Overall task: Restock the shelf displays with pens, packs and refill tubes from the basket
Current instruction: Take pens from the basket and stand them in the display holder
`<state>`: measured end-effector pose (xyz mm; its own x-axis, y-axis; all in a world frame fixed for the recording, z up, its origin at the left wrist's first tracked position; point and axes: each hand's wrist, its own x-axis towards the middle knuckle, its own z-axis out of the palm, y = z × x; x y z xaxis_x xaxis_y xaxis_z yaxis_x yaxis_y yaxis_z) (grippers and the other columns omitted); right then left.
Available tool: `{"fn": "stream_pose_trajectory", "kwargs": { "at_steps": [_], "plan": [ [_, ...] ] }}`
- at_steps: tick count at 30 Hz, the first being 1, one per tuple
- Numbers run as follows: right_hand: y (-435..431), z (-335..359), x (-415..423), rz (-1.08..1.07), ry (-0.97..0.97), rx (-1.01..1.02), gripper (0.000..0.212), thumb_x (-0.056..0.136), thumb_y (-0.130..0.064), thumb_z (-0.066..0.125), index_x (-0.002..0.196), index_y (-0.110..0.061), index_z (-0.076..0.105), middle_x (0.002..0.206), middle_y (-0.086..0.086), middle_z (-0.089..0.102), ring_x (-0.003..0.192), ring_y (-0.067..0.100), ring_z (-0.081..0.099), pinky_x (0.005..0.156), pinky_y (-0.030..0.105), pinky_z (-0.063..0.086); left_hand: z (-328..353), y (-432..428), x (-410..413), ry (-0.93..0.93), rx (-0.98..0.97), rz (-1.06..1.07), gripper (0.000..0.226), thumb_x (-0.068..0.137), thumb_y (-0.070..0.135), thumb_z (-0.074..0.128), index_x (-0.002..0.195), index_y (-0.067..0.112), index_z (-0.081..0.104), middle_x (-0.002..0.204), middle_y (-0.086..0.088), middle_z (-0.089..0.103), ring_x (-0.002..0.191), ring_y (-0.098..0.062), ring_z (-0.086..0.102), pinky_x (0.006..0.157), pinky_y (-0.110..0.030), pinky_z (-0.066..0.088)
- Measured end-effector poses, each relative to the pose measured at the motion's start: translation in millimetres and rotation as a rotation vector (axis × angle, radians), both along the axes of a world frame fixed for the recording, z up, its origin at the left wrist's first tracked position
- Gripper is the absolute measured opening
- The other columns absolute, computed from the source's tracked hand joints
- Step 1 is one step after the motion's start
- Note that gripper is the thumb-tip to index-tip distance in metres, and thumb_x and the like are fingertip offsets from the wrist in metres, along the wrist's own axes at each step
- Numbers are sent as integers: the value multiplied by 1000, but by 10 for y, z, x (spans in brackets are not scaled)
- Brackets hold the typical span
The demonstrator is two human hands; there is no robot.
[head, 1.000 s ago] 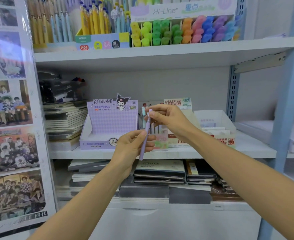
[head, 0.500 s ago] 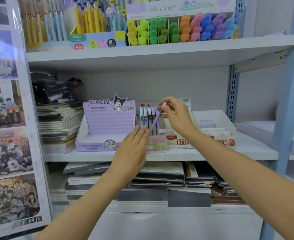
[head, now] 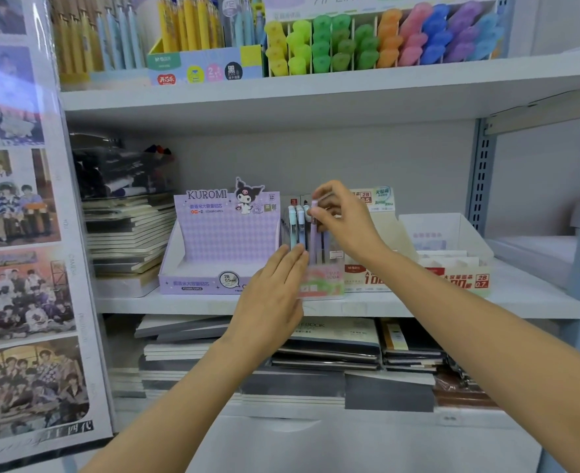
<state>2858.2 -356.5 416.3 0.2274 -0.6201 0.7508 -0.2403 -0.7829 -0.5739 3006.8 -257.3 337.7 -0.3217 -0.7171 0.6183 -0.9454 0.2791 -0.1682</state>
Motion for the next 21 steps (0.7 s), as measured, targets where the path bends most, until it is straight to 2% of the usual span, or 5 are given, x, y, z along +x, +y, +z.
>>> {"fn": "stream_pose_trajectory", "kwargs": {
  "at_steps": [5,8,12,17,21],
  "plan": [
    [-62,-105,43,-152,76,-109,10,88,-11,67,98,-11,65,86,-1,65,79,14,61,78,37,55,-1,-12,-8,21,-26,-22,66,93,17,49,152,10,22,160,-3,18,148,-20,11,118,-31,24],
    [-63,-122,59,-236,154,-169,15,88,-13,67,103,-12,65,90,2,63,80,17,59,78,38,53,12,-18,-30,54,-24,-40,62,92,17,51,150,10,29,159,-3,22,147,-20,13,113,-32,34],
    [114,-231,0,-221,101,-192,26,90,-15,65,116,-12,61,106,1,57,90,9,54,86,28,49,-72,50,-30,134,-13,-104,56,92,17,55,145,13,38,161,-4,17,149,-21,11,116,-34,28],
    [638,-954,-116,-56,1,-189,16,92,-15,62,108,-14,62,102,0,59,87,5,55,78,16,45,-823,313,-4,407,-97,-135,40,87,6,59,127,11,56,138,-6,48,125,-22,45,101,-30,40],
    [936,-2076,-148,73,123,80,7,92,-14,63,97,-17,66,92,-5,62,81,7,57,69,17,45,-1937,559,50,597,283,15,23,92,11,56,113,17,64,114,0,61,110,-20,51,88,-33,44]
  ]
}}
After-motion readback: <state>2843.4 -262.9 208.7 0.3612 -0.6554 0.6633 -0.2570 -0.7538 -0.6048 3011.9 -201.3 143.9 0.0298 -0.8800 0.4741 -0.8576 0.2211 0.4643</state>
